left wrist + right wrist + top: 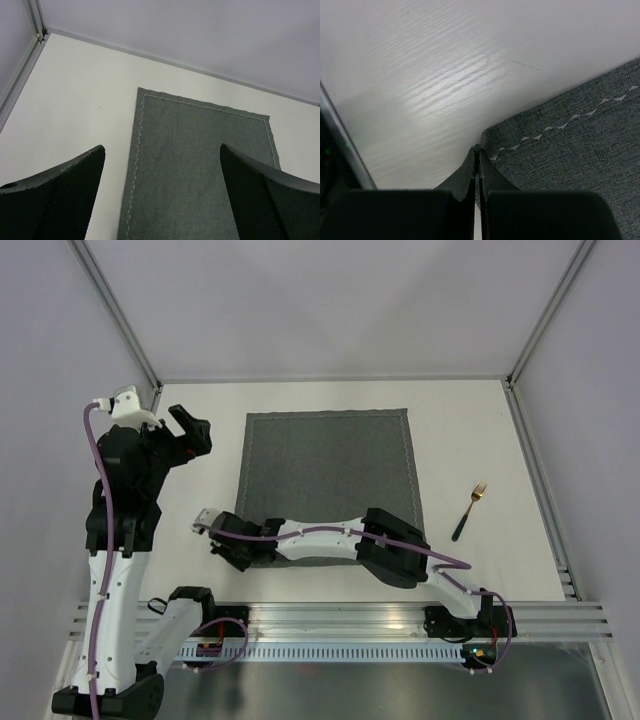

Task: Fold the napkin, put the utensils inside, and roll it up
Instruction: Fold the napkin

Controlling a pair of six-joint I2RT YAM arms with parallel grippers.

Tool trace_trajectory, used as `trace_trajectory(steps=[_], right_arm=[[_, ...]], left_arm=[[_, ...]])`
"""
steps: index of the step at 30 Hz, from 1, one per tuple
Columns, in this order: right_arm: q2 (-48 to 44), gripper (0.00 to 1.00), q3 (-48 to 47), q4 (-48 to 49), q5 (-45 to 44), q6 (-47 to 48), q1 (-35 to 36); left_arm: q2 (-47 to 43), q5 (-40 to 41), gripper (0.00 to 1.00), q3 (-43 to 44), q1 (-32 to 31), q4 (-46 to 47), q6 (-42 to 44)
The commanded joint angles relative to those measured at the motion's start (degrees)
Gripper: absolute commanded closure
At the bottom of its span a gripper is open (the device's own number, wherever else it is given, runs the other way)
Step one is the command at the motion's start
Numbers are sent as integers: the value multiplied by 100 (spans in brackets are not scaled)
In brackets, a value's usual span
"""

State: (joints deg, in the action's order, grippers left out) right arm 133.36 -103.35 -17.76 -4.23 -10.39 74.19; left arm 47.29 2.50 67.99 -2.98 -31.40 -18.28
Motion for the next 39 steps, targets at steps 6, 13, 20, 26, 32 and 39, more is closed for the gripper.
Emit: trace_trajectory(steps=[6,13,20,26,32,39], right_arm=[[-21,100,-721,-500,291,-384,377],[120,100,-1257,-649,195,-393,228],[33,100,-1407,-703,194,-271,-185],[-424,100,-1188,-703,150,63,-581],[-959,99,-758,-589,-60,546,-1064],[-1549,100,-64,-202,-412,1214,-1565]], left_arm=[[-123,84,0,-5,17,64,238],[-141,49,0,-22,17,81,194],[-115,13,0,13,17,125,123],[-27,-66,0,13,17,204,27],[35,-136,0,-5,17,309,-52],[97,-215,0,-31,17,389,-123]])
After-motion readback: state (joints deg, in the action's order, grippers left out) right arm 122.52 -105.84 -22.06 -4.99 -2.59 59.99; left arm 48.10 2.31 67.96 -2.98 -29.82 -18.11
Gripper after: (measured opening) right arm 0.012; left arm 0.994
